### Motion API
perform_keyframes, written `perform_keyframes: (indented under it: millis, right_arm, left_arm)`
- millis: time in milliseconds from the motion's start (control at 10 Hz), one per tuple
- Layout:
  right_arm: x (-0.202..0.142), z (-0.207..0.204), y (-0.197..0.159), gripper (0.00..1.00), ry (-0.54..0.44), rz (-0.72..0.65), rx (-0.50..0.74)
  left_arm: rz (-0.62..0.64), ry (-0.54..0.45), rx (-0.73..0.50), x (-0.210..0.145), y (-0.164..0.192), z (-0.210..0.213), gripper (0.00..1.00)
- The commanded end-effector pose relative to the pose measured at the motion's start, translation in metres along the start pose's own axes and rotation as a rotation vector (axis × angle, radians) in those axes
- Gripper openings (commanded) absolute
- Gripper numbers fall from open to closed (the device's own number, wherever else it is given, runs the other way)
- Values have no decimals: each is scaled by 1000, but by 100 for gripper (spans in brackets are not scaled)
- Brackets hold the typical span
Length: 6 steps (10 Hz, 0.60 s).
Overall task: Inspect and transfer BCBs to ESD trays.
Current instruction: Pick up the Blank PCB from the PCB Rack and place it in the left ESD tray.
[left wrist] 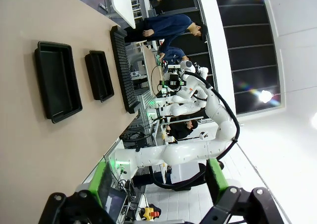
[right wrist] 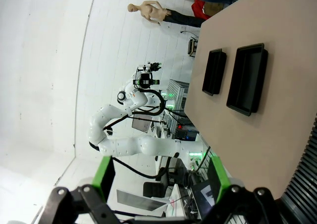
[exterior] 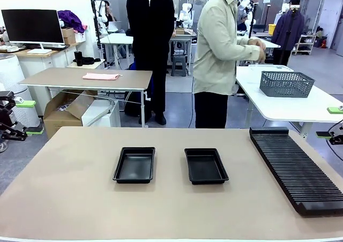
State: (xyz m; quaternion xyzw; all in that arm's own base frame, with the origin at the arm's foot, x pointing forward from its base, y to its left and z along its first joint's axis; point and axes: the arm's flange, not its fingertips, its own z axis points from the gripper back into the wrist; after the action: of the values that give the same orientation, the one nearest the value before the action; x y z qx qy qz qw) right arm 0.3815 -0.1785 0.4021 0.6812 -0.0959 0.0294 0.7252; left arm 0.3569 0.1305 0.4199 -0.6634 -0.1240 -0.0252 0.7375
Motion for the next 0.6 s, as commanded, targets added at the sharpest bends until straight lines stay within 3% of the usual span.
perform_keyframes:
  millis: [0,500]
  right_arm:
    - [-2,-1,3,100,0,6,1]
    - [-2,-1,3,100,0,6,1]
  left_arm:
    - [-2,-6,-5,1,-1,-1,100]
    - [-2,-6,-5,1,-1,-1,100]
